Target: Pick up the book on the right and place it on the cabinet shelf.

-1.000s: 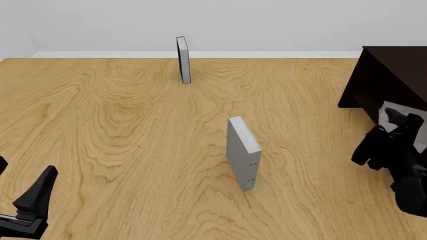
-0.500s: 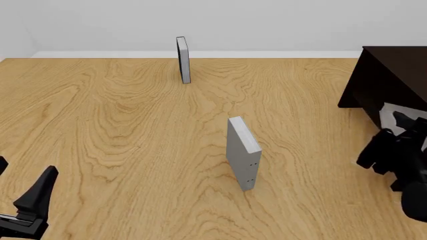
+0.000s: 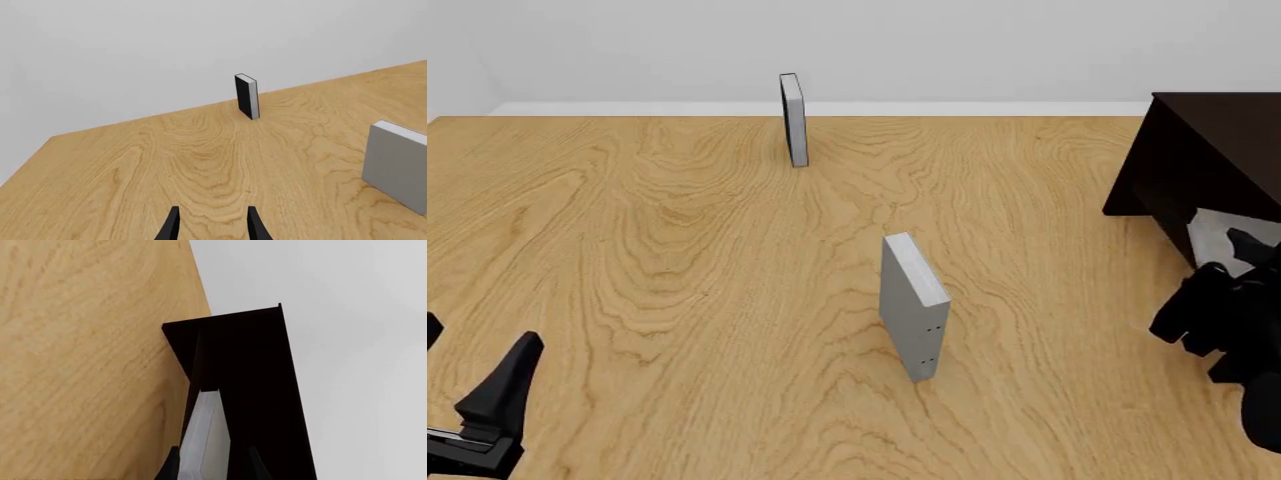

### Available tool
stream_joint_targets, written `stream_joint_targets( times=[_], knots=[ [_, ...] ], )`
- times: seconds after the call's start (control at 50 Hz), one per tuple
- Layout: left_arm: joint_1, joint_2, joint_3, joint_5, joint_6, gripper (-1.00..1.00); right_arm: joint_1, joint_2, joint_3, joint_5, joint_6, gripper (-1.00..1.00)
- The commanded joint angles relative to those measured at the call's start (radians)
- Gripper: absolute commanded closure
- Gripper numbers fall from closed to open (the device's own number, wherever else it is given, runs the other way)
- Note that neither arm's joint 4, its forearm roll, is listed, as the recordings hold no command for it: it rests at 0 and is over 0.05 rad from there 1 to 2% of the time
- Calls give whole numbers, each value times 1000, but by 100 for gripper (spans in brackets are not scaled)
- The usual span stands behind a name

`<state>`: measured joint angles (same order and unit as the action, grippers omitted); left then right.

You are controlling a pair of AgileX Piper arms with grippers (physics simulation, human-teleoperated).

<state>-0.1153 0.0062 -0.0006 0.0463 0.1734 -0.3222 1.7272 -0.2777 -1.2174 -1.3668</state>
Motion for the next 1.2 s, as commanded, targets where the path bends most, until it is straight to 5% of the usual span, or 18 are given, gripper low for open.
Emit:
stream_joint_targets(
  times=[0.02, 0.66, 1.2],
  knots=[
    [0, 0, 0, 0, 1, -100, -57, -11, 22, -2, 8, -100],
    [-3, -2, 0, 1, -3, -100, 24, 3, -26, 1, -1, -100],
    [-1, -1, 0, 1, -5, -100, 117, -19, -134, 109, -2, -100]
  ],
)
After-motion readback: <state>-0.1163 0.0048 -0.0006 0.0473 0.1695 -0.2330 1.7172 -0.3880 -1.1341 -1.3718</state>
